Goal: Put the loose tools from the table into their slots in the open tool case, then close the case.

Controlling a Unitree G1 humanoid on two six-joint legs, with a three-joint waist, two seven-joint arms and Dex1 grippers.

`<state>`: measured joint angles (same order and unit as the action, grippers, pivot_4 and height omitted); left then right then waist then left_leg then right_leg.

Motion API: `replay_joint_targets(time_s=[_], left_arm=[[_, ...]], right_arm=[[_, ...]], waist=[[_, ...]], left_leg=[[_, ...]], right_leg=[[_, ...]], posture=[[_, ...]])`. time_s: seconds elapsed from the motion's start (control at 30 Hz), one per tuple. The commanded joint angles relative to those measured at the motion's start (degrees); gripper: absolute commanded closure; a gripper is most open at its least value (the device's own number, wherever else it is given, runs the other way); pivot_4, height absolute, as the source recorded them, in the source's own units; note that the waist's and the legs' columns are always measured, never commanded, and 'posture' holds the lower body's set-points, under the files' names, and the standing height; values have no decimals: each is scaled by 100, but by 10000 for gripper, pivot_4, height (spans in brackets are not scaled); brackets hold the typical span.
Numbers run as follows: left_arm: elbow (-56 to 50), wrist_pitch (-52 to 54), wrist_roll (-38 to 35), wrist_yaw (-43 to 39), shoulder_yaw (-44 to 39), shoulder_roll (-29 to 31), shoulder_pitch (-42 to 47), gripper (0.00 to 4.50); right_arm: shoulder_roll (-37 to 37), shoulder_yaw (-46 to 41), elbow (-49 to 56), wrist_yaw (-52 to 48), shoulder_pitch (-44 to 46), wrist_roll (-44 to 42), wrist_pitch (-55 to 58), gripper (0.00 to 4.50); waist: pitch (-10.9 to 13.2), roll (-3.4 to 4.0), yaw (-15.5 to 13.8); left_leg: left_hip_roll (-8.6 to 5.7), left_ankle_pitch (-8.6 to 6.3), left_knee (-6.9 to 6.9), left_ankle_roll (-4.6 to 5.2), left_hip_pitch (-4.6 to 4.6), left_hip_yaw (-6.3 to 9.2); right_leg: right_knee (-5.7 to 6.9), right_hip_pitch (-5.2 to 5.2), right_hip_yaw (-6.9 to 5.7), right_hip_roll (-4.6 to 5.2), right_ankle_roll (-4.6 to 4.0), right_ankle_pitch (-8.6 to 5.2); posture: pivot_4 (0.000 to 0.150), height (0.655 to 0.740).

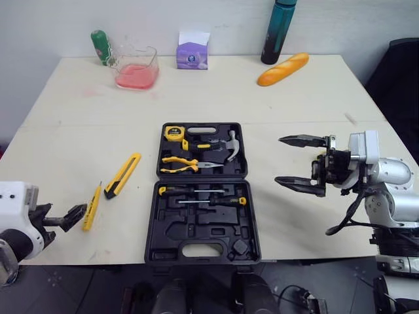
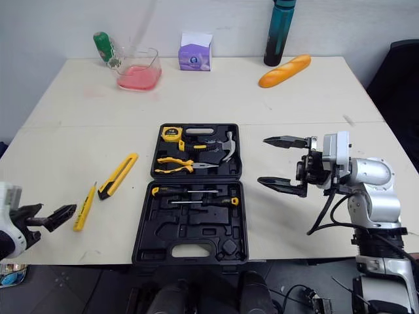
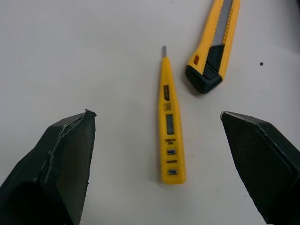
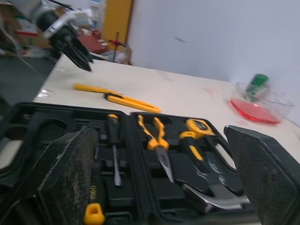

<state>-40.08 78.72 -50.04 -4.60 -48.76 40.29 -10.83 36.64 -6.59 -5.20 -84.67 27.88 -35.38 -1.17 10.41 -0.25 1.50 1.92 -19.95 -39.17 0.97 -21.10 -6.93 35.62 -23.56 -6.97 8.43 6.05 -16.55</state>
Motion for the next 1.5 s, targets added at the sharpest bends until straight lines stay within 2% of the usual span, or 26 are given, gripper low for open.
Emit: replay_joint_targets(time_s=[0.03,0.27,0.63,0.73,0.97,1.3,1.43,1.5], left_arm=[[-116,218,241,256,175,-53,163,0],[-1,557,631,567,656,-466,669,0],[597,447,1323,327,1312,-554,772,0],[712,342,1438,187,1481,-558,732,7816],[843,282,1643,4,1724,-650,697,38995],[763,32,2030,37,1233,-819,548,39981],[512,-958,2072,-344,1011,-663,396,39981],[292,-1550,1976,-792,832,-513,301,39981]], right_arm=[[-136,65,250,-98,142,-178,70,403],[-434,256,245,-79,13,32,-106,403],[-367,212,754,72,-428,-95,46,403],[-339,185,830,103,-525,-109,62,0],[-324,178,880,147,-599,-90,59,0],[-333,209,740,100,-604,0,-34,0],[-261,154,713,131,-549,-30,30,0],[-131,98,716,126,-593,-38,97,0]], waist=[[0,0,5],[-4,-8,-13],[-5,-8,-18],[-6,-7,-19],[-13,4,-71],[-18,13,-115],[-16,10,-102],[-12,2,-121]], left_leg=[[0,2,0,-2,1,0],[-2,3,-1,-2,0,2],[-3,6,-2,-3,1,2],[-3,7,-2,-4,4,2],[-6,7,-2,-2,6,1],[-4,7,1,-3,14,-7],[2,6,1,-5,11,-8],[2,6,1,-5,5,-6]], right_leg=[[2,0,0,-2,0,0],[3,0,0,-2,0,0],[5,-1,-1,-1,1,0],[8,-1,0,0,1,0],[8,0,5,5,1,0],[5,-1,10,4,1,0],[5,-4,9,1,-1,0],[3,-7,5,2,-1,0]], posture=[[1500,7400],[1500,7400],[1500,7400],[1500,7400],[1500,7400],[1500,7400],[1500,7400],[1500,7400]])
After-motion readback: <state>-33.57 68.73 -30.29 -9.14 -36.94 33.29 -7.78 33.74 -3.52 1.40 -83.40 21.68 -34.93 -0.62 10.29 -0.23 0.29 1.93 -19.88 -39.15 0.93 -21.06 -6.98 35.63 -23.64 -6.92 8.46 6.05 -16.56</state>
